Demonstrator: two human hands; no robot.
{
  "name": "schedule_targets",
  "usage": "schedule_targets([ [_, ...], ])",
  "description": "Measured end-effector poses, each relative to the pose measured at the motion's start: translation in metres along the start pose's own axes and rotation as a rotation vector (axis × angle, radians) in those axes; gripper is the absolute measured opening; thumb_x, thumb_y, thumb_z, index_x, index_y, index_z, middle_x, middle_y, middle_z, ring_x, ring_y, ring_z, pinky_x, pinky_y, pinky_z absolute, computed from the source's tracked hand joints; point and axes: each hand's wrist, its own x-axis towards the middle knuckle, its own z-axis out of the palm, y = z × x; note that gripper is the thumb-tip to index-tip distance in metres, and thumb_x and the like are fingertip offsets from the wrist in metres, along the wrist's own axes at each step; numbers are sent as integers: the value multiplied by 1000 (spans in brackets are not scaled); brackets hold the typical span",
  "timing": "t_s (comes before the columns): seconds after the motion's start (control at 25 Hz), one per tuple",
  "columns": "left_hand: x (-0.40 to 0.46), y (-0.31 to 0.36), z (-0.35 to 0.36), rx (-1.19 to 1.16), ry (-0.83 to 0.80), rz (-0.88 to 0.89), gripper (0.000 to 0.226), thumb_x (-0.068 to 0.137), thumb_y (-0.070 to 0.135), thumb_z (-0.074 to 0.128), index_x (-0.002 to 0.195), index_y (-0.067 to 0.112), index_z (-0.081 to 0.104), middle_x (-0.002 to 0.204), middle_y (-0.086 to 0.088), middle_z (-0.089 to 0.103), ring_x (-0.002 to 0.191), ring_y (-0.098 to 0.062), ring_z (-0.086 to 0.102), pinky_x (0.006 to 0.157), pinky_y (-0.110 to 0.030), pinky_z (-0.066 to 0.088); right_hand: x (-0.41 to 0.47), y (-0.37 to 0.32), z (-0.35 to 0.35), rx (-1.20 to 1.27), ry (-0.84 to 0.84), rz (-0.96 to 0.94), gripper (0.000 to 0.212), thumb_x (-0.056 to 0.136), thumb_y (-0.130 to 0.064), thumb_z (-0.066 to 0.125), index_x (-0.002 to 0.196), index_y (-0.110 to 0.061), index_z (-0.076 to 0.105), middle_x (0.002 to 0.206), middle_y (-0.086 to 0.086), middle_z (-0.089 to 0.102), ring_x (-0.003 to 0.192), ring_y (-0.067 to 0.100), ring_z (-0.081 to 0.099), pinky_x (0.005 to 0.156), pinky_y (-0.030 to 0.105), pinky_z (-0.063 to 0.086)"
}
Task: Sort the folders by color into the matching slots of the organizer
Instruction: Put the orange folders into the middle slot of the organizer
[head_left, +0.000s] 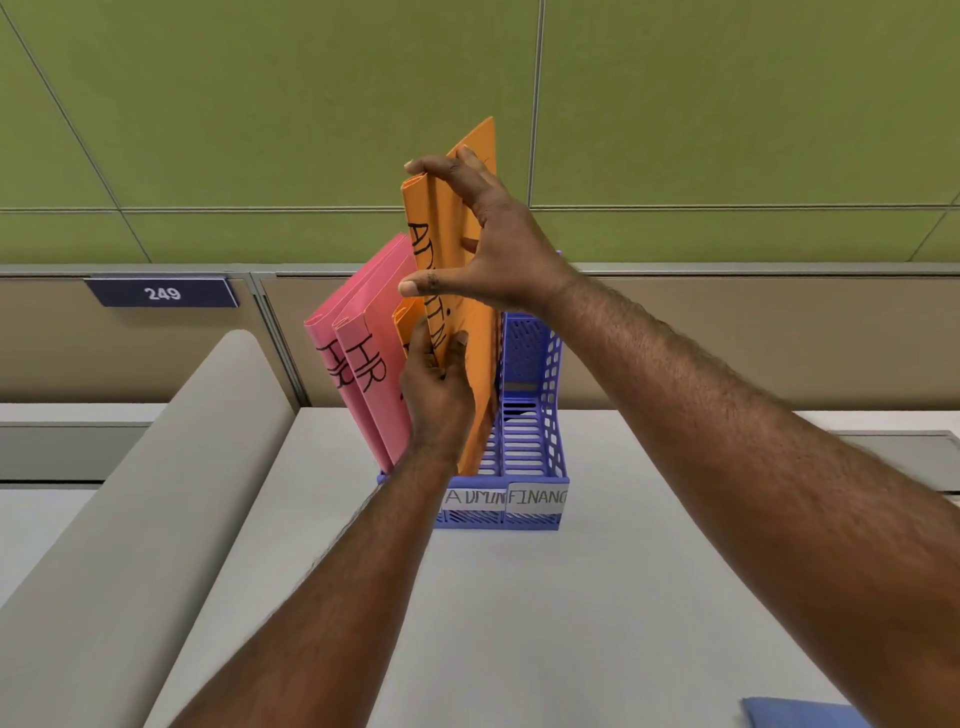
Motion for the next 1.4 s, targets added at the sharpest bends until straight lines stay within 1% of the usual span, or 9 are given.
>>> schedule_targets([
  [0.2, -1, -8, 3, 61, 7, 15, 43, 100, 24, 49, 142, 17, 43, 113, 13, 67, 100, 3, 62, 89, -28, 53, -1, 10, 7, -97, 12, -1, 96, 59, -41, 88, 141, -29, 41, 161, 16, 10, 146, 33, 20, 104, 53, 44],
  [0.32, 4, -7, 5, 67, -7, 15, 45, 100, 28, 45, 144, 16, 39, 124, 16, 63, 115, -3, 58, 98, -29, 50, 3, 11, 7, -116, 24, -15, 95, 59, -39, 88, 141, -27, 41, 161, 16, 10, 145, 36, 21, 103, 56, 44],
  [0.44, 8, -11, 7, 84, -33, 10, 47, 101, 26, 43, 145, 13, 36, 110, 42, 57, 106, 18, 54, 89, -9, 45, 6, 16, 9, -112, 21, -23, 93, 59, -38, 88, 139, -27, 42, 161, 17, 9, 144, 37, 24, 101, 55, 46],
  [0.56, 4, -19, 6, 108, -61, -27, 48, 101, 18, 42, 148, 13, 33, 122, 16, 61, 105, 10, 57, 91, -16, 47, -1, 25, 18, -119, 3, -30, 90, 59, -36, 88, 137, -25, 44, 161, 16, 8, 143, 35, 28, 100, 51, 49],
  [0.76, -9, -27, 2, 203, -54, -101, 56, 101, 10, 39, 152, 24, 21, 97, -1, 64, 70, -1, 53, 70, -23, 47, -18, 45, 38, -152, -35, -35, 90, 60, -39, 87, 137, -25, 43, 162, 13, 7, 142, 34, 31, 97, 54, 50],
  [0.96, -31, -26, -2, 320, 30, -65, 42, 97, -1, 38, 138, 7, 44, 107, -11, 65, 100, -27, 62, 85, -36, 52, -37, 61, 57, -179, -53, -21, 87, 60, -42, 86, 134, -24, 44, 161, 13, 11, 140, 35, 34, 95, 47, 50],
  [1.08, -44, -27, -6, 341, 24, -44, 42, 98, 1, 40, 138, 9, 45, 132, -11, 59, 122, -22, 55, 105, -35, 45, -45, 68, 65, -205, -88, 7, 85, 62, -46, 84, 133, -28, 42, 162, 10, 8, 142, 34, 30, 93, 50, 51],
  [1.24, -57, -29, -14, 365, 22, -53, 47, 97, 1, 43, 143, 9, 40, 142, -8, 51, 131, -18, 47, 105, -22, 35, -51, 68, 74, -235, -126, 3, 83, 64, -44, 83, 133, -33, 38, 162, 6, 3, 143, 33, 29, 90, 49, 53],
  [1.4, -68, -28, -25, 354, -13, -33, 51, 93, -6, 42, 143, 7, 39, 143, -10, 48, 133, -21, 45, 111, -33, 38, -56, 59, 77, -249, -131, 50, 85, 67, -41, 82, 135, -38, 33, 163, 4, 2, 142, 35, 29, 91, 53, 52],
])
